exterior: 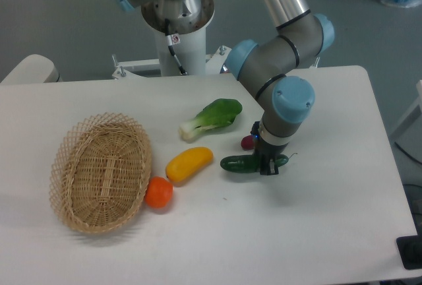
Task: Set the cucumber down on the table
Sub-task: 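Carry the cucumber toward the red vegetable and lower it onto the table, then open the gripper to release the cucumber and lift away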
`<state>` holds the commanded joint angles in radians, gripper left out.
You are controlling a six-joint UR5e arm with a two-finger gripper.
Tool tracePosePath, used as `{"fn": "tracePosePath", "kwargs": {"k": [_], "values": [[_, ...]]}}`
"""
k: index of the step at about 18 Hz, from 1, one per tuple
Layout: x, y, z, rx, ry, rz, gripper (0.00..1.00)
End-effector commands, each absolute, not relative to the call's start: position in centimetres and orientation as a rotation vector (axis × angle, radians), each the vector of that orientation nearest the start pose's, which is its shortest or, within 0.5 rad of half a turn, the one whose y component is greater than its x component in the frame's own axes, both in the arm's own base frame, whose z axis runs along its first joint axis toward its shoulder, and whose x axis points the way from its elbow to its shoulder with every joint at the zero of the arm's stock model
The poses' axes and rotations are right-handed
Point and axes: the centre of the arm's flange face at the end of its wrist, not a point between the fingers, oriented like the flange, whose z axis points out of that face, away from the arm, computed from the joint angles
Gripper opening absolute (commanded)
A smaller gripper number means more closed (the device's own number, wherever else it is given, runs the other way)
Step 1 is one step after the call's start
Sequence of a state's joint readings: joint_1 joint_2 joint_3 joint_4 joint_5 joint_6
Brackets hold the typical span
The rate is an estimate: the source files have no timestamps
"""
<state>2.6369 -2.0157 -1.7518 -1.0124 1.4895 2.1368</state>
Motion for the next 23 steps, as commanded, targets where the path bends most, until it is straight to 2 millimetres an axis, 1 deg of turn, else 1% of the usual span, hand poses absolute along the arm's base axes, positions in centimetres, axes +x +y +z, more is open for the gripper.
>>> {"fn": "tracePosePath", "kwargs": {"k": [3,5,7,8,9,11,12,13,17,19,23], "values": [[-44.4,40.4,20.1,-2.612,1.581,-0.135,0.07],[-43.8,39.9,20.8,-2.604,1.592,-0.122,0.07],[-43.3,39.8,20.7,-2.597,1.605,-0.131,0.10],[-43.1,39.7,20.6,-2.595,1.603,-0.138,0.16],[-43.1,39.8,20.6,-2.596,1.606,-0.136,0.24],[-43.1,39.9,21.0,-2.601,1.596,-0.127,0.47],[-43.2,40.1,21.2,-2.605,1.594,-0.121,0.56],[-43.2,40.2,21.3,-2.606,1.594,-0.119,0.60],[-43.2,40.4,21.5,-2.607,1.596,-0.112,0.68],[-43.3,40.4,21.6,-2.607,1.596,-0.110,0.68],[-44.3,41.1,22.9,-2.630,1.573,-0.079,0.69]]}}
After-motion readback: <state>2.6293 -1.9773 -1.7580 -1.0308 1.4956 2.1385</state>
